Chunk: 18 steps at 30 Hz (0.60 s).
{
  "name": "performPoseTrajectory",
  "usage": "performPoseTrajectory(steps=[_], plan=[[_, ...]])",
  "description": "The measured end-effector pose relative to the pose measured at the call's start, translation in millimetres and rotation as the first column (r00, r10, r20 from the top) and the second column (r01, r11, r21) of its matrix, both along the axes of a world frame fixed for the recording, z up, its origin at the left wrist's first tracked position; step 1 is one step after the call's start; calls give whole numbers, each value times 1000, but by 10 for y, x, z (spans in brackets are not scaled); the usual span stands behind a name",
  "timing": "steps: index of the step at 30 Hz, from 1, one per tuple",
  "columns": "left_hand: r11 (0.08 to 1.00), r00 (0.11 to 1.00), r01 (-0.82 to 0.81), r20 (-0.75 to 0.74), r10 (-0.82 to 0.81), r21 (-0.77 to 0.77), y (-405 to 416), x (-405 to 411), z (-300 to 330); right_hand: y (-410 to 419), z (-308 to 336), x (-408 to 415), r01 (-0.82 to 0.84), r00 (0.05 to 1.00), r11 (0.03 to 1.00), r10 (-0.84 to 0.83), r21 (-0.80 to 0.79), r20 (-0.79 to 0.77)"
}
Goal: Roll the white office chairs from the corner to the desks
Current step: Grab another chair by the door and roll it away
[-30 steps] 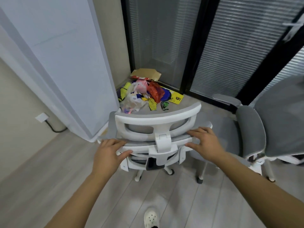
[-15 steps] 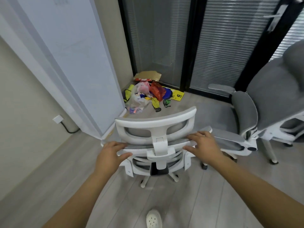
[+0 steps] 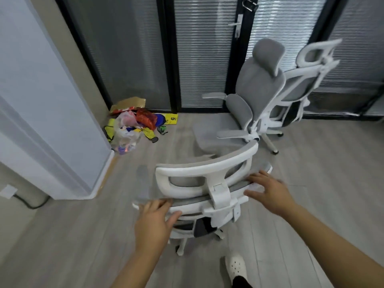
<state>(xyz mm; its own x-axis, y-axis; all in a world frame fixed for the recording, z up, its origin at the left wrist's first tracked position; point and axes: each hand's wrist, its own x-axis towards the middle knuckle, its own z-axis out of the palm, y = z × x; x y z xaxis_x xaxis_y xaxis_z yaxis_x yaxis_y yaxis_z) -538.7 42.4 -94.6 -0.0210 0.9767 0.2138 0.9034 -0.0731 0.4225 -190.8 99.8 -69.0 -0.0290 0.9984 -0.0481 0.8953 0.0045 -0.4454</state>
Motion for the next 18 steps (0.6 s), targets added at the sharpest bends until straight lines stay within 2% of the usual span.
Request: performPoseTrajectory(steps=[4, 9, 13, 18], plan=[[992, 991, 128, -39, -128, -14, -293, 101, 66, -755, 45, 124, 135, 989, 991, -134, -3, 53], [959, 960, 280, -8, -281, -45, -506, 415, 65, -1492, 18, 451, 292, 955, 955, -289, -50, 65], [918, 925, 379, 42, -377, -114, -561, 880, 94, -1927, 29, 831, 392, 919, 918, -386, -69, 77], [874, 879, 472, 136, -457, -114, -438, 1669, 68, -2274, 42, 1463, 503, 864, 861, -501, -80, 43]])
